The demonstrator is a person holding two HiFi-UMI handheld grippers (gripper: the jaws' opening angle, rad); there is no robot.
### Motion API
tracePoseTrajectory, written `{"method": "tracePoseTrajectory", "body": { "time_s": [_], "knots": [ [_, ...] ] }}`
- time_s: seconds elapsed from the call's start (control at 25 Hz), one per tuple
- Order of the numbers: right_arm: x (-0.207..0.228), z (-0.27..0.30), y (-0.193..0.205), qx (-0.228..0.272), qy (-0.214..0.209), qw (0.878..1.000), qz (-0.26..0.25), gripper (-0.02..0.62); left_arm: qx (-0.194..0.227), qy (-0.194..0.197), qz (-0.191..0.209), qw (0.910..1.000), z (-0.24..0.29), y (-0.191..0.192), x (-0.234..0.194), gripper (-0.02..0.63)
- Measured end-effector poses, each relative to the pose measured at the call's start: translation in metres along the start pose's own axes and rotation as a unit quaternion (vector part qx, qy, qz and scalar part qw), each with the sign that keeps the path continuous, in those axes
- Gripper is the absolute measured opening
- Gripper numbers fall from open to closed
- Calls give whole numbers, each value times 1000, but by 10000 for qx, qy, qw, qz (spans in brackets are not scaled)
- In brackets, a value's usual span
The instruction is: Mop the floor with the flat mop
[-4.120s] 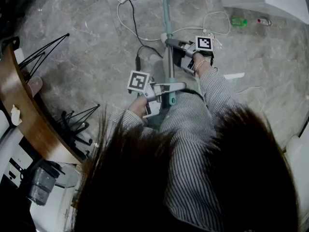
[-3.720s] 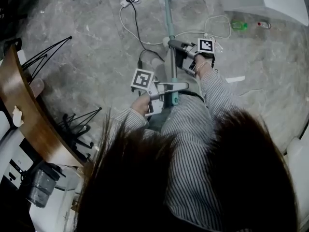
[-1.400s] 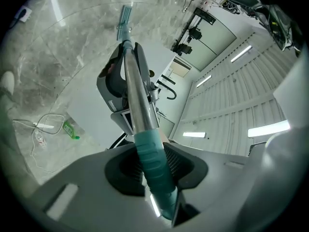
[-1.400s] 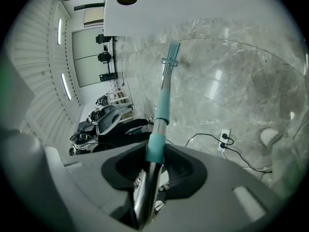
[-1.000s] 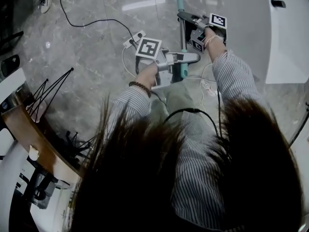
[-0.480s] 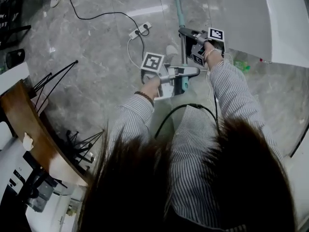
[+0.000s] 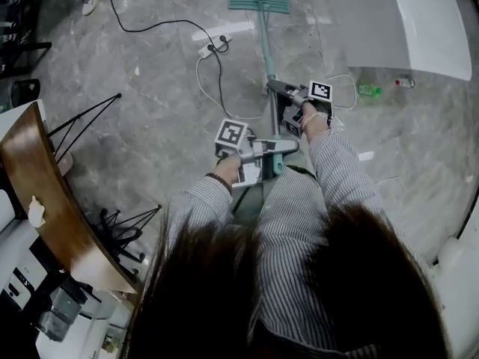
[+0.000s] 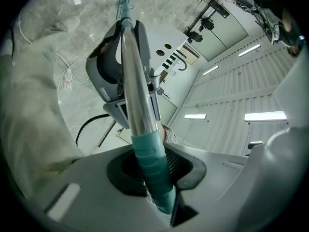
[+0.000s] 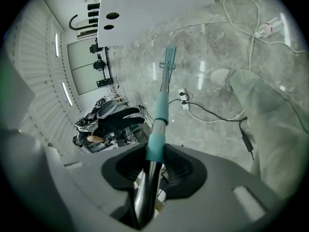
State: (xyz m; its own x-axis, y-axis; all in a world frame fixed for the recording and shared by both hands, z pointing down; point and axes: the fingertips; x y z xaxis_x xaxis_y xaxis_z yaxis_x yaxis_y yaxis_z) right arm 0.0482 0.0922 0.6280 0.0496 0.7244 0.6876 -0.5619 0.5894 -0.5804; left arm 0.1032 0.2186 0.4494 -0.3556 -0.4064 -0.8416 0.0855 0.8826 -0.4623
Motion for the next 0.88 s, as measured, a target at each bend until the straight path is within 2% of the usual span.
{"method": "tracePoseTrajectory", "body": {
  "time_s": [0.12, 0.36, 0.56, 0.88],
  "knots": [
    [21, -21, 31, 65, -52, 9999, 120, 118, -99, 92, -94, 9999, -3, 42, -2, 80],
    [43, -39, 61, 95, -18, 9997, 206, 118, -172, 213, -156, 9995, -7, 81, -5, 77],
    [52, -43, 74, -79, 42, 9998, 197, 118, -132, 207, -132, 9996, -11, 94, -9, 77],
    [57, -37, 75, -163, -9, 9998, 138, 119, 52, 268, -108, 9996, -20, 92, -10, 77]
  ]
}}
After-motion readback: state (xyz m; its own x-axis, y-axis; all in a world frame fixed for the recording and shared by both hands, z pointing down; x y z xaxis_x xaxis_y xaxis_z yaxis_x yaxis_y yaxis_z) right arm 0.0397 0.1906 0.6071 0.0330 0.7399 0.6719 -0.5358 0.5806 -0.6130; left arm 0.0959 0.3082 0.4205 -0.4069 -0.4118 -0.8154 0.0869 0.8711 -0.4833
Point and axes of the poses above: the fingertips, and each gripper's own axes: z forward along the fingers, x to its right, y out of its underside, and after that the axes turned 7 degrees about z, right-handed
